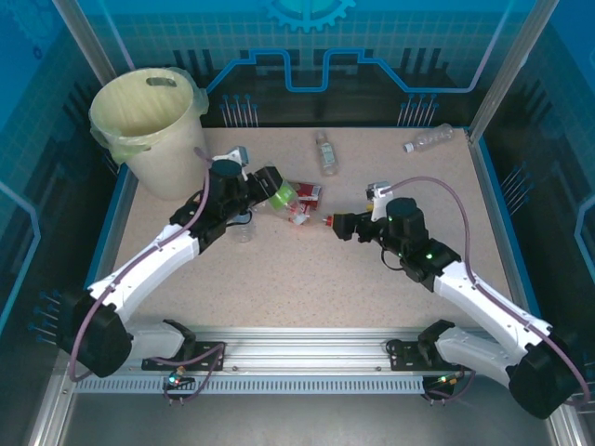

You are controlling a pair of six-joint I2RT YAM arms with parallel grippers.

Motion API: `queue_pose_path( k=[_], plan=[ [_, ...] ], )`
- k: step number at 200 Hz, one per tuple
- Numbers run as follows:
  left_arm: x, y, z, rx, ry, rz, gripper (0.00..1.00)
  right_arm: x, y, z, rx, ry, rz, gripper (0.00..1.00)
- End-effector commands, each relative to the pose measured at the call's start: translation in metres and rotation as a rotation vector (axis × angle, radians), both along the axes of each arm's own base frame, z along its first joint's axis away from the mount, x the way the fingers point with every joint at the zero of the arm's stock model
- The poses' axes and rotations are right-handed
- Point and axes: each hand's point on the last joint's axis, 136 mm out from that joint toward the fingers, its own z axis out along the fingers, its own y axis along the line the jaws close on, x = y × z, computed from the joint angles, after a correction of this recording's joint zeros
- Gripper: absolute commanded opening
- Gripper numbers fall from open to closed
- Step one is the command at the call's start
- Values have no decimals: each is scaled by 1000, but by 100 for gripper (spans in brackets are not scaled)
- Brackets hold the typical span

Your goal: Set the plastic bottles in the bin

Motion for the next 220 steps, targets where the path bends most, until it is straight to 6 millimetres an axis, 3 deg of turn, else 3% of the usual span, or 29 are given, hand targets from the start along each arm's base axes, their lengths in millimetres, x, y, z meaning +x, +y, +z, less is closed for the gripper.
queue_pose_path(
  k=[1,22,66,128,172,220],
  plan=[
    [2,29,30,54,-100,76,50,6,-15,21,58,-85,-82,100],
    [3,54,60,91,-176,131,50,6,-26,17,52,-72,-132,100],
    [5,108,131,211,-366,283,50,6,-25,16,51,-81,-114,100],
    [16,179,207,387,-565,539,50,10,-36,23,46,-142,-169,100],
    [45,236,236,410,-580,675,50,10,-32,24,36,-143,-141,100],
    [83,289,222,254,-500,745,51,9,-28,24,31,-133,-120,100]
  ],
)
